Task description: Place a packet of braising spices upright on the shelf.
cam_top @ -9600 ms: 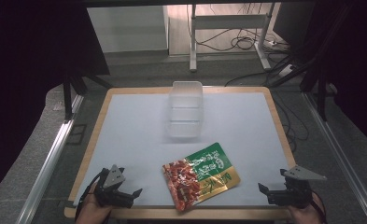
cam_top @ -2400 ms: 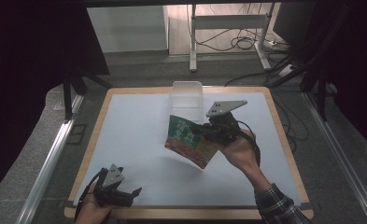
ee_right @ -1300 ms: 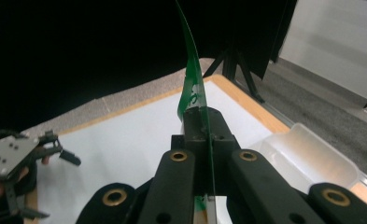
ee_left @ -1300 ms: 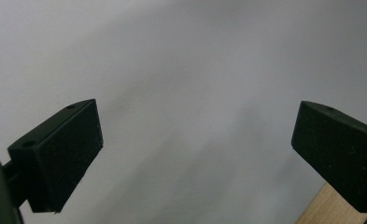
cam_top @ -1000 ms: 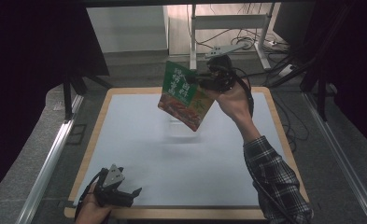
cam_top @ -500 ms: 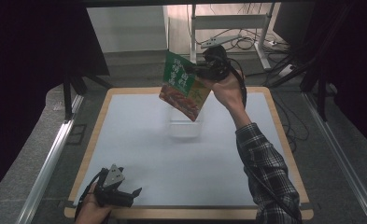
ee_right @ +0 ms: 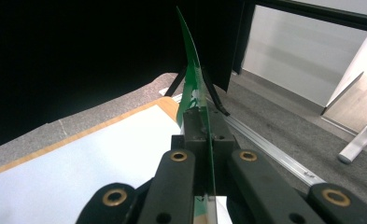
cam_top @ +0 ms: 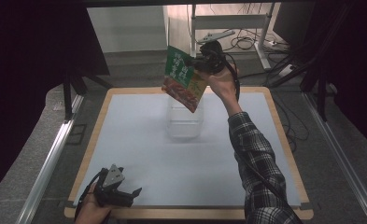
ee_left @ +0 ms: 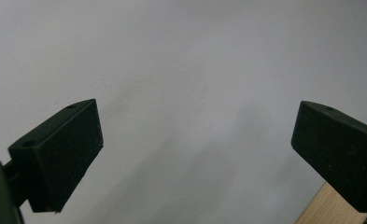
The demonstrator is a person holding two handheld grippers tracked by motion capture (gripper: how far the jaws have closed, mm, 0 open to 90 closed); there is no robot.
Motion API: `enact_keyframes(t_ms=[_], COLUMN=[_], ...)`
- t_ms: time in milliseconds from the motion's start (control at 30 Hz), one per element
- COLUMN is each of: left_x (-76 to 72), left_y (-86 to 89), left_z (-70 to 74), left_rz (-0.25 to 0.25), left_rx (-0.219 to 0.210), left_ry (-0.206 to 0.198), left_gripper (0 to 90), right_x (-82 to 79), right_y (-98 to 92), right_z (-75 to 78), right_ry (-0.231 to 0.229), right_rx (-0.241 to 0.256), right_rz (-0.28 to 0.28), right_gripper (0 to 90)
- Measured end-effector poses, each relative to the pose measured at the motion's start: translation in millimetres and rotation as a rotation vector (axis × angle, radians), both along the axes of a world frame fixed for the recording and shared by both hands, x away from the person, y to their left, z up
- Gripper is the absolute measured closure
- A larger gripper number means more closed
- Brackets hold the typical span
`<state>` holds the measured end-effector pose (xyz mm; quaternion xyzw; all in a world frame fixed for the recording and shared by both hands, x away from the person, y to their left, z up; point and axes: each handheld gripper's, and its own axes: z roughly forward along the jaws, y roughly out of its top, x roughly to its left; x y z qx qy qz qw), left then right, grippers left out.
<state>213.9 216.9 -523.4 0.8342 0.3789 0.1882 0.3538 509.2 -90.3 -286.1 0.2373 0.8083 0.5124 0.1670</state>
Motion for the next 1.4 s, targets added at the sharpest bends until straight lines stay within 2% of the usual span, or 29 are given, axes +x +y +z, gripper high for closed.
enact_keyframes(t_ms=[167,333,533,667,867,1067,1167,1267,1367,1400], left_x=[0.0,0.0,0.0,0.1,0.0,0.0,0.0,0.0,-0.1,-0.1], left_y=[0.2,0.6,0.7,0.7,0.2,-0.3,-0.2,-0.3,-0.3,-0.5], left_z=[0.0,0.0,0.0,-0.1,-0.2,-0.2,-0.2,-0.2,-0.2,-0.2], left_rz=[0.000,0.000,-0.001,-0.001,-0.001,-0.002,-0.002,-0.002,-0.003,-0.004], left_rx=[-0.005,-0.011,-0.012,-0.013,-0.008,-0.004,-0.004,-0.002,-0.001,0.000], left_ry=[0.001,0.006,0.006,0.007,0.006,0.006,0.007,0.007,0.007,0.007], left_gripper=[2.1,2.1,2.1,2.2,2.2,2.3,2.3,2.3,2.4,2.4], right_x=[9.8,23.7,32.7,37.3,37.6,37.7,41.5,43.4,43.7,45.6], right_y=[0.4,1.5,-1.7,-4.9,-7.7,-12.7,-12.3,-8.5,-5.1,-2.6], right_z=[-4.9,-11.8,-17.8,-27.2,-36.8,-45.9,-50.2,-56.2,-59.8,-63.7], right_ry=[-0.010,-0.039,-0.052,-0.058,-0.032,0.029,0.071,0.096,0.096,0.112], right_rx=[0.004,-0.021,-0.017,-0.033,-0.044,-0.043,-0.055,-0.068,-0.075,-0.086], right_rz=[-0.008,-0.021,-0.020,-0.026,-0.018,0.021,0.014,0.018,0.013,0.003], right_gripper=[89.3,89.3,89.3,89.3,89.3,89.2,89.1,89.0,89.0,88.8])
